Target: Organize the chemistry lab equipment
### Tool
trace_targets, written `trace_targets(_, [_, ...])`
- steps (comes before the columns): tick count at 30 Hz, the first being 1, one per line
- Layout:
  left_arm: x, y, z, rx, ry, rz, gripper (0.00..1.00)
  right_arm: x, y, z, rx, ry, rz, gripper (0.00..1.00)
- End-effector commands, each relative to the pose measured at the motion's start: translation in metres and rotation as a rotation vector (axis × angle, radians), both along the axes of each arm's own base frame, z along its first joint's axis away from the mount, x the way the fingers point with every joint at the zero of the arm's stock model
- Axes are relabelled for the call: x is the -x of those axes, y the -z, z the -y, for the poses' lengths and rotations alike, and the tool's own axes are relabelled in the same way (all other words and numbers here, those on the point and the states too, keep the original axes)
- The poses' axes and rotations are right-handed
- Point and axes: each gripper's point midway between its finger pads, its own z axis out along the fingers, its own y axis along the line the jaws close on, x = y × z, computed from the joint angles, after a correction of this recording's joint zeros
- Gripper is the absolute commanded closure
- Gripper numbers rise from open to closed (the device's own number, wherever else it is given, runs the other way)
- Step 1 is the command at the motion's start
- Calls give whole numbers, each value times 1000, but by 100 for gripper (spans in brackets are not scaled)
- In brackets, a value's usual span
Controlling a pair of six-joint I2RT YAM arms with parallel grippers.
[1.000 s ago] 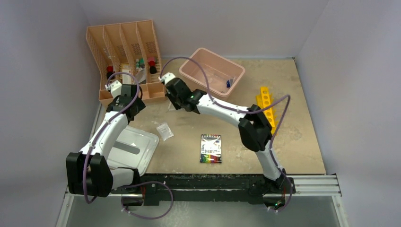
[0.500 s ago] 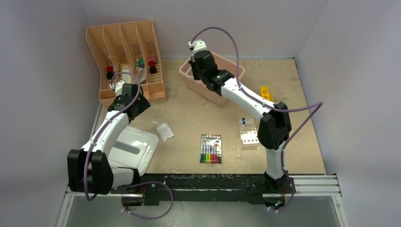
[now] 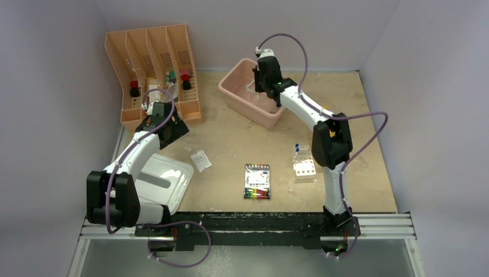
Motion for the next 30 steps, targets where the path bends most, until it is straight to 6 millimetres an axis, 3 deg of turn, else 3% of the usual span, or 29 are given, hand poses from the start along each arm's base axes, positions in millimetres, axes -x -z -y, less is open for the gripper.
trace_targets(1, [-9, -6, 7, 9, 48, 23, 21, 0, 17, -29, -36, -78, -39, 100])
trace_targets(8, [-8, 0, 12, 27, 66, 10, 21, -7, 47, -36, 2, -99, -97, 100])
trace_targets(18, [-8, 0, 12, 29, 63, 8, 22, -2, 41, -21, 44, -58, -78, 100])
trace_targets(25, [-7, -1, 12, 32, 62, 15, 22, 24, 25, -1, 35, -18, -70, 100])
trace_targets(30, [-8, 1, 16, 48, 71, 15, 22, 36, 37, 3, 42, -20, -117, 100])
